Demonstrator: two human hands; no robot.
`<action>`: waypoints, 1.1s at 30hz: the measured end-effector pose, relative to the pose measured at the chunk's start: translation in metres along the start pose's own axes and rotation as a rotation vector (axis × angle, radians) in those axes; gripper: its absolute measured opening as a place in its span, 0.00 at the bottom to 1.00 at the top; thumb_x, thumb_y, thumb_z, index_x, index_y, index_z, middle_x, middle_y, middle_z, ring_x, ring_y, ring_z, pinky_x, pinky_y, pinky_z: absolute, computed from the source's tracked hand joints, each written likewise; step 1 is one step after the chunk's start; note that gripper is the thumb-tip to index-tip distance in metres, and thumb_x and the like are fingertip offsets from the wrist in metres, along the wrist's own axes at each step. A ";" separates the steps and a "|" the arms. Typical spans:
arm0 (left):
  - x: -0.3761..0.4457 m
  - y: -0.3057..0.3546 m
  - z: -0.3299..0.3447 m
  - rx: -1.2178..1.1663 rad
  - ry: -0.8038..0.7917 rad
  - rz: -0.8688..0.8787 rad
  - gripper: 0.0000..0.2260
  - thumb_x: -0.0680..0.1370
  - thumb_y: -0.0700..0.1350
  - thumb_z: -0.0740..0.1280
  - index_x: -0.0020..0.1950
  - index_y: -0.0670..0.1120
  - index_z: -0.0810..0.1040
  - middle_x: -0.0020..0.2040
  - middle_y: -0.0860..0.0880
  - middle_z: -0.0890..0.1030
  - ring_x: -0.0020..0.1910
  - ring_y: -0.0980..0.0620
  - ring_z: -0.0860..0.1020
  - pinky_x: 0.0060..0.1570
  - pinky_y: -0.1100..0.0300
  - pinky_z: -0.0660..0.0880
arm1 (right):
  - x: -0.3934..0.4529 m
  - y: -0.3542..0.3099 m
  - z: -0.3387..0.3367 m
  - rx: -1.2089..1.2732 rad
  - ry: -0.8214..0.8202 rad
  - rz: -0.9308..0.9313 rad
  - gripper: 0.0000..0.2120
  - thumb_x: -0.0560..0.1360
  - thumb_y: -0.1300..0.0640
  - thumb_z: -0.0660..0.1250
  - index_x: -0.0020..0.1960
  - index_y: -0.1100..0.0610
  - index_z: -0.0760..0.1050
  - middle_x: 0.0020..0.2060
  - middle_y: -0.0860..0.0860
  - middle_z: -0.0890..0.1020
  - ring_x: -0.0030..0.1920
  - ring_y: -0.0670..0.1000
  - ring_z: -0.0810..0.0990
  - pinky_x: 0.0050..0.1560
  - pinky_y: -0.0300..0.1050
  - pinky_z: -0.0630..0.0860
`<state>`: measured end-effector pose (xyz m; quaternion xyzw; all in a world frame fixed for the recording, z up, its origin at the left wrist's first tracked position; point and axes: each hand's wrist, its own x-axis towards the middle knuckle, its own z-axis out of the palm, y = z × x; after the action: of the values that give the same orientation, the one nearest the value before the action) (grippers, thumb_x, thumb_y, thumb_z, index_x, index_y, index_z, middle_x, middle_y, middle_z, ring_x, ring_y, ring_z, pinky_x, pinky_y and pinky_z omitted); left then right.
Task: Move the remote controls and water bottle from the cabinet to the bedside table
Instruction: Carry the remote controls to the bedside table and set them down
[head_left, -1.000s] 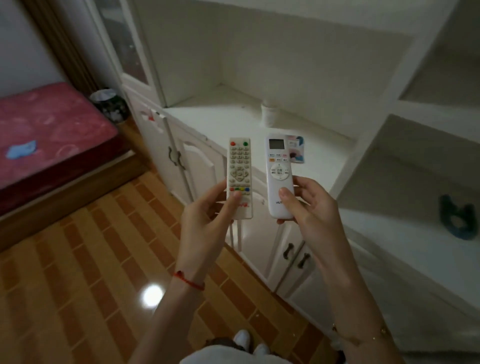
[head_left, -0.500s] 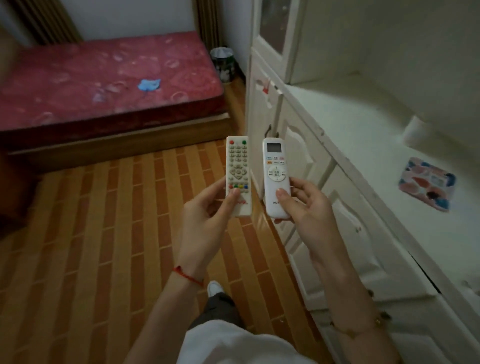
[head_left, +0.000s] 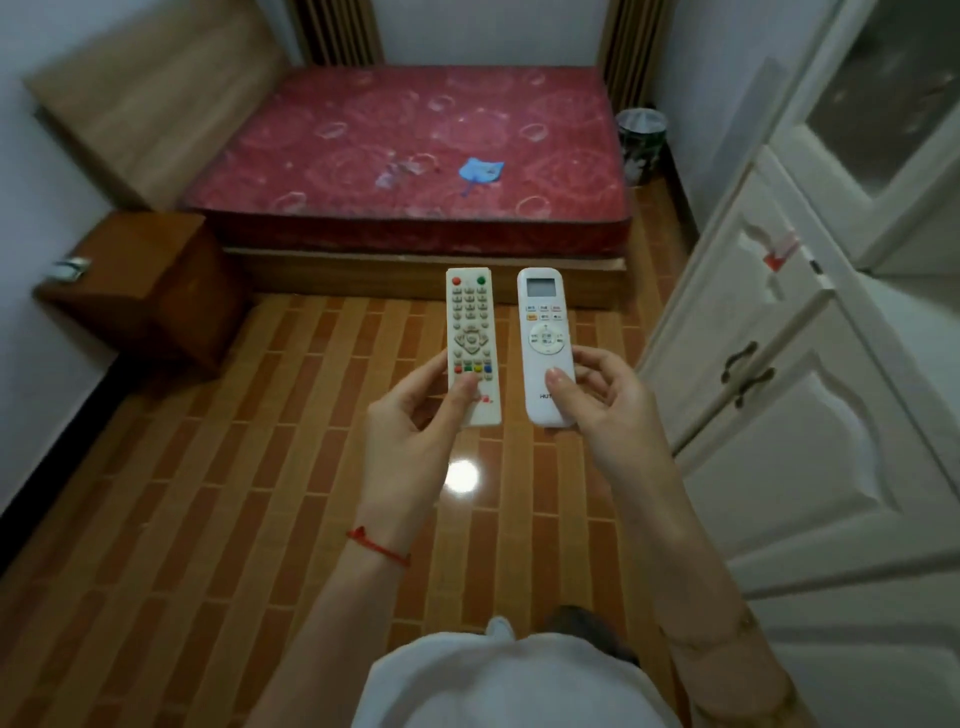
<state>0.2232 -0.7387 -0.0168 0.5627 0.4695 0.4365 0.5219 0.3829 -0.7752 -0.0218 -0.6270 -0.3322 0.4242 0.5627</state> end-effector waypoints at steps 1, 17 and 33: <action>0.010 -0.001 -0.007 0.000 0.024 -0.010 0.16 0.77 0.43 0.68 0.65 0.46 0.77 0.53 0.52 0.84 0.51 0.57 0.84 0.47 0.63 0.81 | 0.011 -0.002 0.011 -0.009 -0.028 -0.004 0.16 0.77 0.56 0.69 0.64 0.55 0.72 0.53 0.49 0.83 0.48 0.46 0.85 0.43 0.43 0.83; 0.214 -0.026 -0.093 0.009 0.447 -0.110 0.13 0.77 0.46 0.68 0.61 0.55 0.77 0.48 0.58 0.84 0.48 0.61 0.83 0.46 0.63 0.81 | 0.241 -0.024 0.176 -0.095 -0.466 0.026 0.16 0.78 0.56 0.68 0.64 0.55 0.73 0.53 0.50 0.83 0.47 0.44 0.85 0.38 0.33 0.79; 0.432 -0.024 -0.179 -0.012 0.779 -0.142 0.16 0.77 0.45 0.68 0.65 0.51 0.77 0.50 0.57 0.84 0.49 0.60 0.84 0.45 0.63 0.81 | 0.461 -0.075 0.362 -0.167 -0.828 0.015 0.14 0.78 0.55 0.68 0.62 0.56 0.74 0.51 0.49 0.84 0.44 0.43 0.86 0.37 0.34 0.79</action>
<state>0.1223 -0.2814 -0.0266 0.3178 0.6675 0.5830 0.3368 0.2531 -0.1986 -0.0231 -0.4495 -0.5587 0.6160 0.3260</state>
